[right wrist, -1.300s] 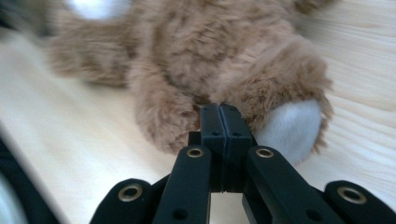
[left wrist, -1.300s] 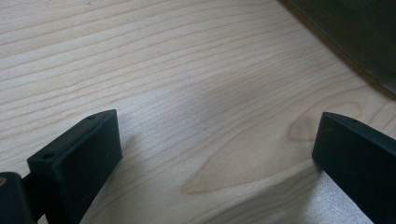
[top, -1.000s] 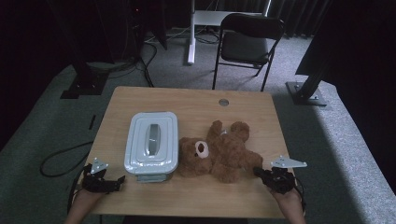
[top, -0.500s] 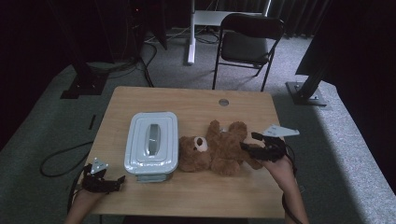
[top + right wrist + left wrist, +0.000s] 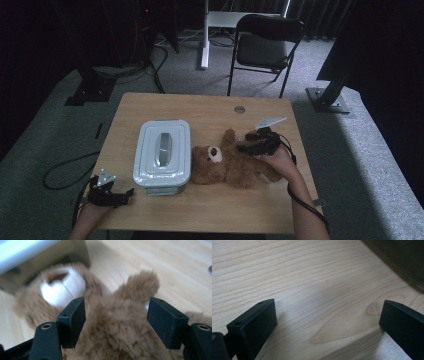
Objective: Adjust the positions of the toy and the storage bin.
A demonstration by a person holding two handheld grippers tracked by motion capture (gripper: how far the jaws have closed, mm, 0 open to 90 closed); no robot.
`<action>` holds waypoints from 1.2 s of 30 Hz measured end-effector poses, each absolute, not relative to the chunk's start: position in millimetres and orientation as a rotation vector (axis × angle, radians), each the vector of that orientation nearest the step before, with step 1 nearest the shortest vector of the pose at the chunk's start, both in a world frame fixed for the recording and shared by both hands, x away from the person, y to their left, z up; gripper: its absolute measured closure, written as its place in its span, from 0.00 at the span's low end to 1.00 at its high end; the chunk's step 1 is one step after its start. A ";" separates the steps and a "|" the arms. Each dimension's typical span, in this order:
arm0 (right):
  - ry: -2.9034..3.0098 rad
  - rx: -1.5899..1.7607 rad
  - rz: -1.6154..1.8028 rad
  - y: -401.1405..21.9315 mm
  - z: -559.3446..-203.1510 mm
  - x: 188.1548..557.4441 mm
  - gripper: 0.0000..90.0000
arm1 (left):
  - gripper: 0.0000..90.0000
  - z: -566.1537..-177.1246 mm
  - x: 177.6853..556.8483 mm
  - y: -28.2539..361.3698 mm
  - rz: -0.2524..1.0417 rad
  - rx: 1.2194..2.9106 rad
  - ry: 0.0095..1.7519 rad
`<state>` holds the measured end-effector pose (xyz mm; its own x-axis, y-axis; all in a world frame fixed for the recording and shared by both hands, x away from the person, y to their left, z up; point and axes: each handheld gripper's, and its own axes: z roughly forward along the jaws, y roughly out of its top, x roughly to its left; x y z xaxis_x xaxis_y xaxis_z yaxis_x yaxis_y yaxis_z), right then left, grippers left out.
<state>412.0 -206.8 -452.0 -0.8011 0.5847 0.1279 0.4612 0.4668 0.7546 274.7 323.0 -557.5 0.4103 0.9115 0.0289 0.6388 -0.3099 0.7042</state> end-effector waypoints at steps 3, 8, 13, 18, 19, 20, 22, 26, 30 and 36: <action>2.616 0.927 1.169 -205.1 -464.9 410.6 0.30 | 0.02 -557.5 274.7 323.0 0.575 2.056 1.312; 2.657 0.933 1.211 -210.9 -474.4 401.6 0.23 | 0.02 -557.5 274.7 323.0 0.575 2.056 1.312; 2.712 0.886 1.091 -201.3 -484.2 389.3 0.17 | 0.02 -557.6 274.6 323.0 0.575 2.056 1.311; 2.663 0.836 0.904 -182.6 -496.9 375.9 0.20 | 0.02 -557.6 274.6 323.1 0.575 2.056 1.311; 2.638 0.838 0.891 -181.1 -497.2 374.2 0.25 | 0.02 -557.6 274.6 323.0 0.576 2.056 1.311; 2.617 0.840 0.892 -181.0 -497.1 373.3 0.33 | 0.02 -557.6 274.6 323.0 0.576 2.056 1.311; 2.581 0.855 0.926 -182.6 -496.0 371.7 0.45 | 0.02 -557.5 274.6 323.0 0.576 2.056 1.312; 2.528 0.890 1.030 -187.5 -489.9 368.9 0.66 | 0.02 -557.4 274.7 323.0 0.575 2.056 1.312; 2.405 1.057 1.132 -197.9 -481.8 377.0 0.71 | 0.02 -557.4 274.7 323.1 0.575 2.056 1.312; 2.090 1.379 1.123 -211.1 -464.5 394.0 0.71 | 0.02 -557.4 274.7 323.0 0.575 2.056 1.312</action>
